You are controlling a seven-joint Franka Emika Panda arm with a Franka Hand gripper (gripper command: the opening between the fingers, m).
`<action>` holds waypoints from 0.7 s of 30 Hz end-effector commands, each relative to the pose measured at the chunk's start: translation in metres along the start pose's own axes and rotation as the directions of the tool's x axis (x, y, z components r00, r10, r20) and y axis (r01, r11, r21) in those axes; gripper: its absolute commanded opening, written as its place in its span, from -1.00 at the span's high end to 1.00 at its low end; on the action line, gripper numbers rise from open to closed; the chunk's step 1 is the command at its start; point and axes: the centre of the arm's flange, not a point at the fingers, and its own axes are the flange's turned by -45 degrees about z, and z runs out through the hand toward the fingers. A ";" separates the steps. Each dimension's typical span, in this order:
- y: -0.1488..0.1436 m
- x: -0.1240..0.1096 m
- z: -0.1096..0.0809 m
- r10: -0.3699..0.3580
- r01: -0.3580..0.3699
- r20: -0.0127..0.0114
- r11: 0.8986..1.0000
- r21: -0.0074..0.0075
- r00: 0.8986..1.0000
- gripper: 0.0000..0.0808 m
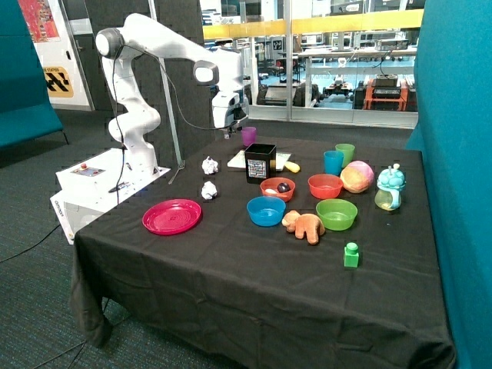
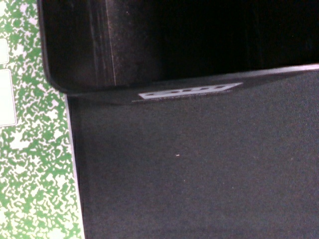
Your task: Throw away the rubbish paper
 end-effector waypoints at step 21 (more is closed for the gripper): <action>0.033 -0.012 0.007 -0.165 0.165 0.000 0.986 0.000 0.986 -0.32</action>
